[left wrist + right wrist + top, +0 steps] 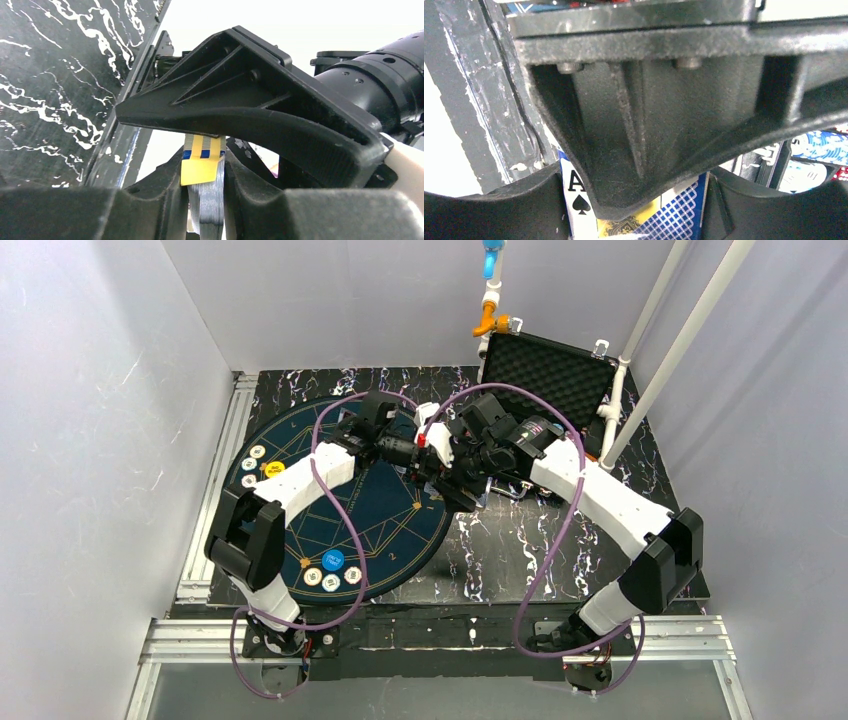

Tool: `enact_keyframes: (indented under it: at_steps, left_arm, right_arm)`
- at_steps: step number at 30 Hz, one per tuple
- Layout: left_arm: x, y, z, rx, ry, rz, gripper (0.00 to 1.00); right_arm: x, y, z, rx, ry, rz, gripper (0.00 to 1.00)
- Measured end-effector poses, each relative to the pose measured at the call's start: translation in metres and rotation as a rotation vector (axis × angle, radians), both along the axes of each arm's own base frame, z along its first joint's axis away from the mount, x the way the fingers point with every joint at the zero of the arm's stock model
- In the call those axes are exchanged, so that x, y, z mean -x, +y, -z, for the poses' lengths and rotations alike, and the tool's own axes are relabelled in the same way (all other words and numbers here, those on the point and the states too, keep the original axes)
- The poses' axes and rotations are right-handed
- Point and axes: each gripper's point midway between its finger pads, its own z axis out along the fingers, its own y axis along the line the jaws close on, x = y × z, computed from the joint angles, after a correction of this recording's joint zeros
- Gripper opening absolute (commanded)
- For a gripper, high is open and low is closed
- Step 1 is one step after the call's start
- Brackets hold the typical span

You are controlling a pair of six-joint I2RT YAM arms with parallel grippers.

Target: Distribute texas hold em gaming equipment

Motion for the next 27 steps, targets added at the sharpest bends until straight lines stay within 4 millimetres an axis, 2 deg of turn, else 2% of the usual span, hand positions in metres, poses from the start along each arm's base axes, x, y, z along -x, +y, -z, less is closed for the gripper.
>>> enact_keyframes:
  at_steps: [2,5,9,14,19,23,27]
  left_arm:
    - [0.0,0.002,-0.001,-0.022,-0.022,-0.002,0.48]
    - [0.001,0.007,-0.005,-0.035,-0.053,-0.006,0.6]
    - [-0.001,0.015,-0.005,-0.057,-0.057,-0.029,0.97]
    - [-0.008,0.029,-0.002,-0.085,-0.054,-0.068,0.98]
    - [-0.024,0.061,-0.003,-0.136,-0.127,-0.215,0.98]
    - [-0.03,0.081,-0.025,-0.142,-0.27,-0.318,0.98]
    - [-0.023,0.081,-0.043,-0.094,-0.324,-0.306,0.98]
  right_arm:
    - [-0.001,0.002,-0.002,-0.011,-0.011,-0.002,0.01]
    - [0.001,0.0,0.0,-0.01,-0.008,-0.002,0.01]
    - [0.002,0.0,-0.003,-0.028,-0.021,-0.003,0.01]
    - [0.005,-0.005,-0.01,-0.044,-0.041,0.008,0.01]
    - [0.008,-0.012,-0.008,-0.04,-0.051,0.04,0.01]
    - [0.009,-0.018,-0.014,-0.066,-0.085,0.076,0.01]
    - [0.011,-0.022,-0.021,-0.083,-0.108,0.08,0.01]
